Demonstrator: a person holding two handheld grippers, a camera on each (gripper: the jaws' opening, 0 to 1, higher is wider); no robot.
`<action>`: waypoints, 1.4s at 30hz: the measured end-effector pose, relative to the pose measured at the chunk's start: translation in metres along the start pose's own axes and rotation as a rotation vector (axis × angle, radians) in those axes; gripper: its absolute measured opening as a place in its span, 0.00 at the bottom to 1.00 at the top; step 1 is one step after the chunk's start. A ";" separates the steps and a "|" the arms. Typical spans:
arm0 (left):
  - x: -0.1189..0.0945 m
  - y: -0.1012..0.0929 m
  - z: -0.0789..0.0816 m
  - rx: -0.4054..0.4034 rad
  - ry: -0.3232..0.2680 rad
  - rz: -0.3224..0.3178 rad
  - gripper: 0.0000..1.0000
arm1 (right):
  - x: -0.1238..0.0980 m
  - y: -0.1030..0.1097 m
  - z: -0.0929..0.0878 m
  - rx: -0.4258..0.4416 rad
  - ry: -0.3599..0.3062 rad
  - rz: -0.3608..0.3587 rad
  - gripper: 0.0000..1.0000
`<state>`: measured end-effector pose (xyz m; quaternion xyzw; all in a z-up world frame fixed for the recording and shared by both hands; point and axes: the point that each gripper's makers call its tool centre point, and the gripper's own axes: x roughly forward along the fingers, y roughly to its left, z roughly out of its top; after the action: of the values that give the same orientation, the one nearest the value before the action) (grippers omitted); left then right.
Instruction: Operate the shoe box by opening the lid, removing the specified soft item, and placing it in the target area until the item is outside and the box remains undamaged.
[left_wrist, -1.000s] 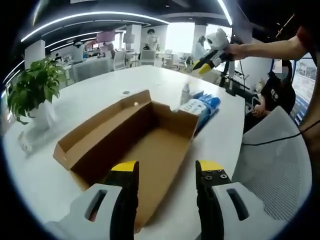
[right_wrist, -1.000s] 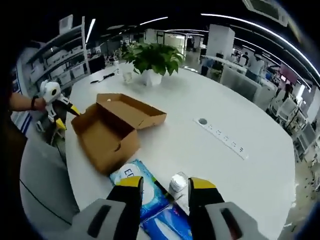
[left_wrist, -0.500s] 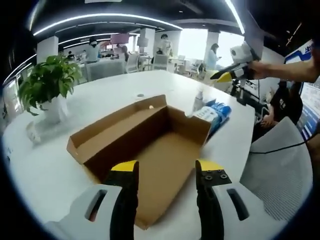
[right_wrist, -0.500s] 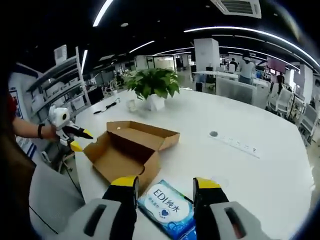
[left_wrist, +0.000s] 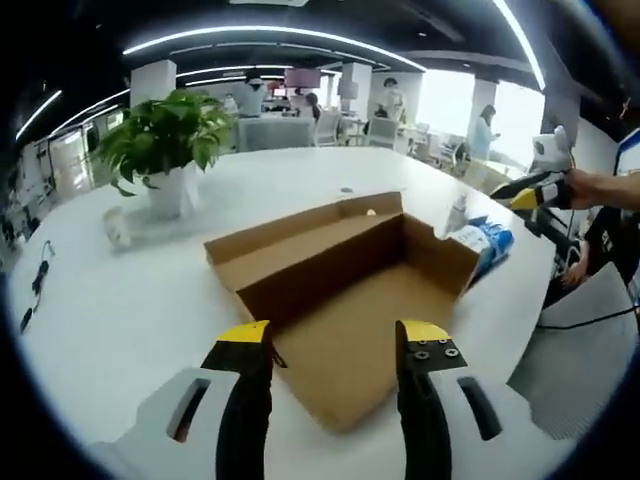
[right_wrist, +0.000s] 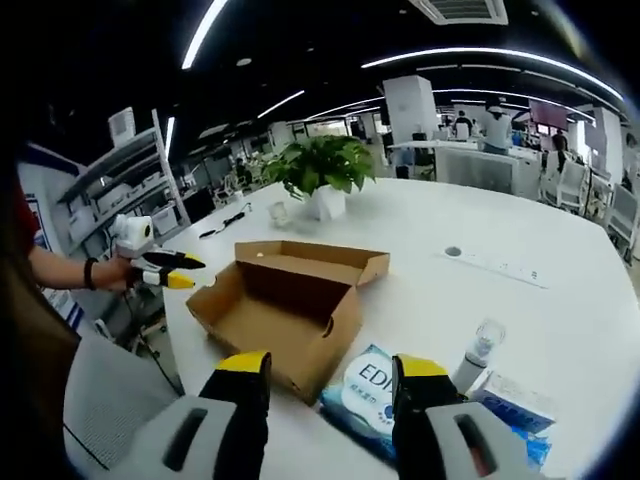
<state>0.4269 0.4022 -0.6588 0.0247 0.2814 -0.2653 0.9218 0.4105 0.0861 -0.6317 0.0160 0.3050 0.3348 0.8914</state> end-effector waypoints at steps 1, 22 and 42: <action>-0.002 0.006 -0.002 -0.012 0.004 0.027 0.49 | 0.000 0.002 -0.001 0.003 -0.001 0.002 0.46; 0.007 0.029 -0.059 -0.308 0.179 0.203 0.32 | 0.002 0.009 -0.012 0.055 -0.006 0.004 0.45; 0.012 0.029 -0.061 -0.385 0.168 0.334 0.08 | 0.023 0.008 -0.005 0.084 0.009 0.004 0.41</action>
<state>0.4192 0.4337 -0.7200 -0.0831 0.3944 -0.0480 0.9139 0.4164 0.1056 -0.6464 0.0525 0.3228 0.3234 0.8879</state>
